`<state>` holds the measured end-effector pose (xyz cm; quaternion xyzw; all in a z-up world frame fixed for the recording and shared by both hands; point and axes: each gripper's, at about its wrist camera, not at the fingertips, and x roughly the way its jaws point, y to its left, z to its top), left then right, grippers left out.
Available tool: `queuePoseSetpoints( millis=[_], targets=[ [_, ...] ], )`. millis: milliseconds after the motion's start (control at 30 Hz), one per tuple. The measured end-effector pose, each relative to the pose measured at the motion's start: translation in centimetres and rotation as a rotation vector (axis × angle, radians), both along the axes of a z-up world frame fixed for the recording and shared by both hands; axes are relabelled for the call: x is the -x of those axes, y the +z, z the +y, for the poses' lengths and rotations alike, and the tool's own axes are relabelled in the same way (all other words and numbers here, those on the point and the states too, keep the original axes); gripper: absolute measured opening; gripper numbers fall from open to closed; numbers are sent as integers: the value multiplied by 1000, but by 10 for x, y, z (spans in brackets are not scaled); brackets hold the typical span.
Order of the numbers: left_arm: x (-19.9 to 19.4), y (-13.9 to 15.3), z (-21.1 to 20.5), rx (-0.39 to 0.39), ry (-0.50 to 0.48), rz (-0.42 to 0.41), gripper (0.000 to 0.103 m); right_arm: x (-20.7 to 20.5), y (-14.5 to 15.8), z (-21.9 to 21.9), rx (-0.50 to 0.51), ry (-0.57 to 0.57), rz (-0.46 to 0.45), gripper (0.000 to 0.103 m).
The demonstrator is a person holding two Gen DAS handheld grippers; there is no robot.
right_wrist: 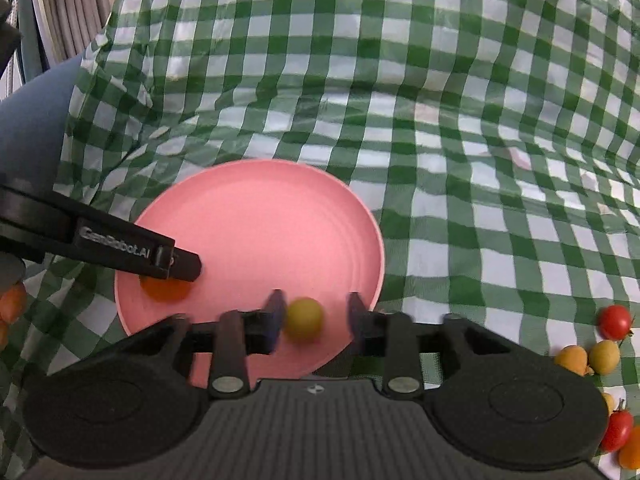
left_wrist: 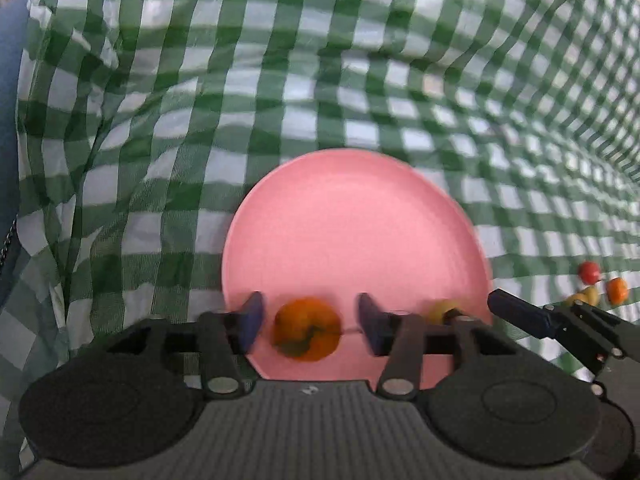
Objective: Organize fruits
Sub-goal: 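Carry both fruits over the pink plate and open both tools to drop them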
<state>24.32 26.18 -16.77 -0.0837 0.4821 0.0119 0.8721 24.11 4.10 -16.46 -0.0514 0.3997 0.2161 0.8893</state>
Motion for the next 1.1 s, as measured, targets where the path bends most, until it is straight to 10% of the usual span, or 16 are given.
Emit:
queuePoseSetpoints(
  millis=[100,367,500,633,967,1100],
  targets=[
    [16,16,6,9,23,-110,103,3,9,-9,-10,-42,-44,73],
    [12,7,53,106,245,-71,100,-18,-7,-35,-148,-160,80,74],
    [1,-7,74,203,300,-28,68,-25,-16,-39,-211,-193,134,41],
    [-9,-18,73,230,263,29,23,-22,-17,-38,-246,-191,122,36],
    [-16,-22,64,192,220,23,18,-41,-21,-51,-338,-274,189,45],
    [-9,-15,60,163,212,-14,7,-42,-20,-45,-301,-249,172,21]
  ],
)
